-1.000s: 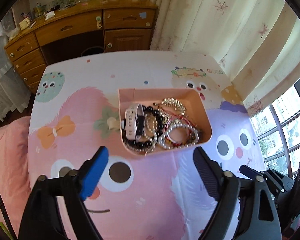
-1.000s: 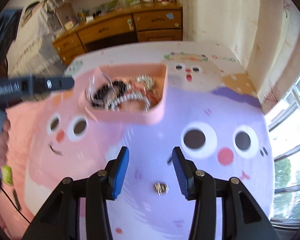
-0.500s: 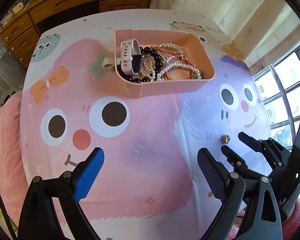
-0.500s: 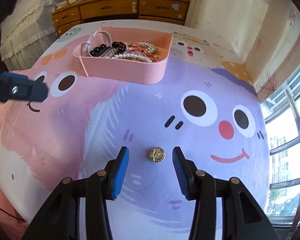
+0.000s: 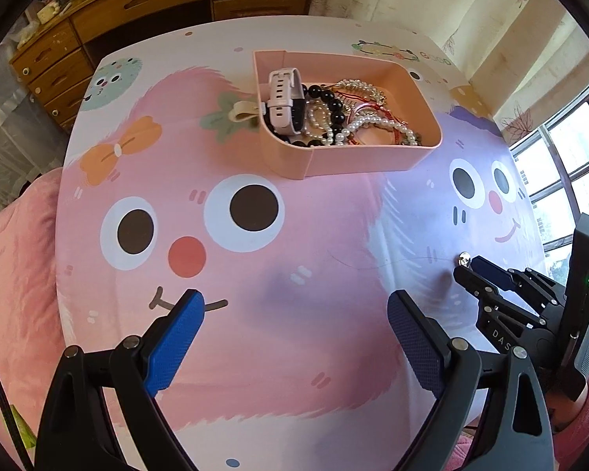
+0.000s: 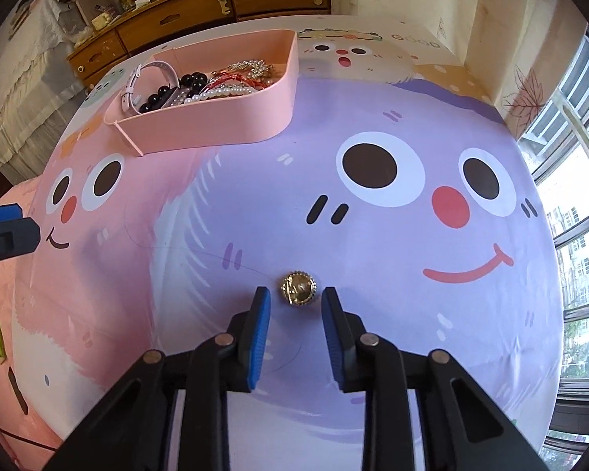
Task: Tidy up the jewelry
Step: 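Lower the right gripper onto the gold coin pendant and close it, then carry the coin pendant into the pink tray with the right gripper and open it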
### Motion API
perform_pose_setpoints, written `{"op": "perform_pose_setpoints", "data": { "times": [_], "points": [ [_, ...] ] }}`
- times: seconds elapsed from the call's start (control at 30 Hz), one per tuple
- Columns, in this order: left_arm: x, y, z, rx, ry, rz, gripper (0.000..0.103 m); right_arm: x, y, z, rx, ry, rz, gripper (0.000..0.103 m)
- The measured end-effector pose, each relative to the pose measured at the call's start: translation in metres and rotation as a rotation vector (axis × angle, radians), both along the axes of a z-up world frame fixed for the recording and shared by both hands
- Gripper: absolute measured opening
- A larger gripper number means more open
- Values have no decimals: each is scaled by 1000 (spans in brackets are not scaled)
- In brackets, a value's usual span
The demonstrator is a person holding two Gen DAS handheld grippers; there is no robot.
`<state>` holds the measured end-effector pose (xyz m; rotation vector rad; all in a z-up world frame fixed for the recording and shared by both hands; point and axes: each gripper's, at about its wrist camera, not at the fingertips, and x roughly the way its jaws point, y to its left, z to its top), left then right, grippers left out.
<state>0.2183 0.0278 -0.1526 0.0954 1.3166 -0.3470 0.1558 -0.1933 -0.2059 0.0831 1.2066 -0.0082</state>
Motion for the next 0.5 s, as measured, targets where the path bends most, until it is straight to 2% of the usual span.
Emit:
{"op": "perform_pose_setpoints", "data": {
  "times": [0.13,0.33,0.5],
  "points": [
    [-1,6,0,3,0,7,93,3,5,-1,-29,-9,19,18],
    [-2,11,0,2,0,12,93,7,14,3,-29,-14,43,16],
    [-4,18,4,-5,-10,28,93,17,22,16,-11,-61,76,16]
  ]
}}
